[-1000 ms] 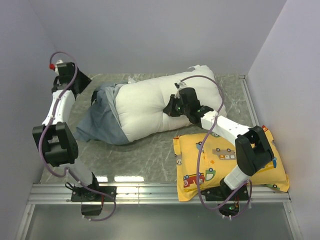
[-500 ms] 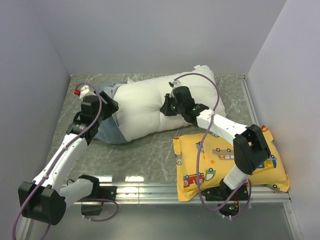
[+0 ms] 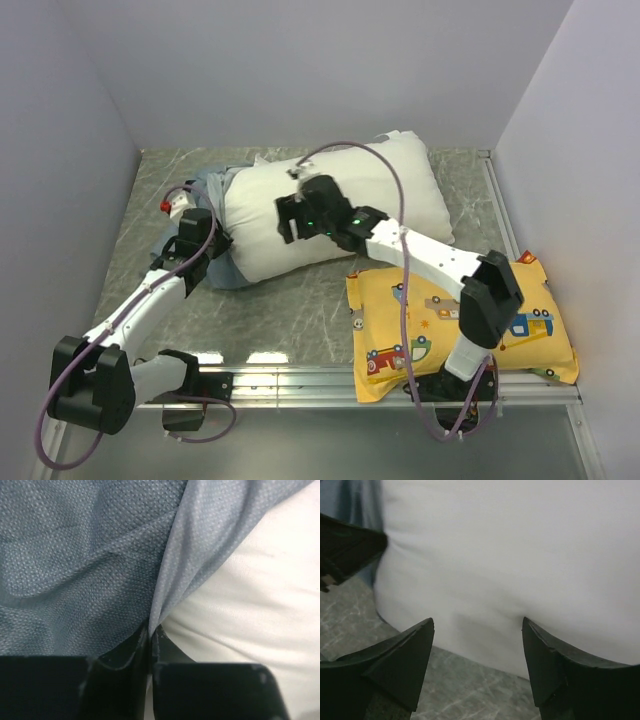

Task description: Remove the pillowcase from the pillow

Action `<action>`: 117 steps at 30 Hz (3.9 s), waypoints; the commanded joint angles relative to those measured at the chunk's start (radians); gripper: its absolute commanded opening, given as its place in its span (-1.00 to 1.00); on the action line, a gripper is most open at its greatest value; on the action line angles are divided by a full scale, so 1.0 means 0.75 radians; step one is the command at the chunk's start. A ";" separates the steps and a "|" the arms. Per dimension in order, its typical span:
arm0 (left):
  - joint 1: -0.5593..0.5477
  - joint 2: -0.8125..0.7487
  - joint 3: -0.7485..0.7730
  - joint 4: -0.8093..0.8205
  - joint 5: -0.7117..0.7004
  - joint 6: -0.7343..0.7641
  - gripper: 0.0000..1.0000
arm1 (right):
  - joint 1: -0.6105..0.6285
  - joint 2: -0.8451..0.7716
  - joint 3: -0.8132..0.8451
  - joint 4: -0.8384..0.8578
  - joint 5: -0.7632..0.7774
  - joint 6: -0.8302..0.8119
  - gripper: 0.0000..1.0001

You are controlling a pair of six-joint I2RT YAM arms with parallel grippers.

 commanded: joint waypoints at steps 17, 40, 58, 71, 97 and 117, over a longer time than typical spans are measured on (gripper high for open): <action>0.246 -0.035 -0.030 0.134 0.188 -0.047 -0.99 | -0.075 0.468 0.522 -0.356 0.211 -0.079 -1.00; 0.542 0.325 0.166 0.216 0.281 -0.176 -0.99 | -0.483 -0.318 0.206 -0.085 -0.728 0.142 -1.00; 0.229 0.266 0.089 0.209 0.444 -0.015 -0.89 | -0.460 -0.145 0.465 0.119 -0.628 0.334 -1.00; 0.229 -0.251 0.090 -0.156 0.352 0.146 0.43 | -0.156 0.444 0.791 0.135 -0.403 0.322 -1.00; 0.229 -0.290 0.454 -0.238 0.440 0.408 0.59 | -0.231 -0.099 0.374 -0.001 -0.236 0.144 0.39; 0.229 -0.448 0.303 -0.130 0.545 0.439 0.63 | -0.428 -0.762 -0.428 0.160 -0.031 0.136 0.56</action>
